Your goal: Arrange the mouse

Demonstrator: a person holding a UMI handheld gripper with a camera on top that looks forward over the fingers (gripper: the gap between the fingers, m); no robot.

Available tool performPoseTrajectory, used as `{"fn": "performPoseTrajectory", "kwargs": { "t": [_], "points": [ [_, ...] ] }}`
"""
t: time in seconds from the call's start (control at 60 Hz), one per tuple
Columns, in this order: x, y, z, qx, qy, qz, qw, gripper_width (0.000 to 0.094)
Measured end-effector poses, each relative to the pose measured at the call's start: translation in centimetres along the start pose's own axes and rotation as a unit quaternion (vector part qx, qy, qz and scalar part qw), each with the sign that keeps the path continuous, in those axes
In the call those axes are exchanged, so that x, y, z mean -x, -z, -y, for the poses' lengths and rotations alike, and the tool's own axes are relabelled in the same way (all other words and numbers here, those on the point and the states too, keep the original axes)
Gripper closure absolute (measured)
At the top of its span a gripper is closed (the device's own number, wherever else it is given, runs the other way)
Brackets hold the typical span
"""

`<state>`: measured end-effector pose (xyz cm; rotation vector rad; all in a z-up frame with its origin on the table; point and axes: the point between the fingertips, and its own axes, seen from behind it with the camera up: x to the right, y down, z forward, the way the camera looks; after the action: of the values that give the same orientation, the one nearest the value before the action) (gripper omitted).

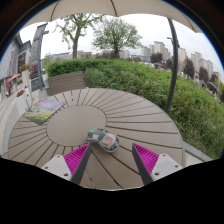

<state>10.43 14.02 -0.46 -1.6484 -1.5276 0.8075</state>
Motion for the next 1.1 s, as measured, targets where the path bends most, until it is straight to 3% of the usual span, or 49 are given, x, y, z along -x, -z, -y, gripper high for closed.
{"fn": "performPoseTrajectory", "kwargs": {
  "t": [0.6, 0.733, 0.85, 1.1],
  "points": [
    [-0.8, -8.1, 3.5, 0.026, -0.02, -0.009, 0.999, 0.0105],
    [-1.3, -9.1, 4.0, 0.028, -0.017, -0.017, 0.999, 0.0214],
    [-1.1, -9.6, 4.2, 0.033, -0.015, -0.014, 0.999, 0.0467],
    [-0.6, -7.8, 6.8, 0.057, -0.019, -0.023, 0.998, 0.0567]
  ]
}}
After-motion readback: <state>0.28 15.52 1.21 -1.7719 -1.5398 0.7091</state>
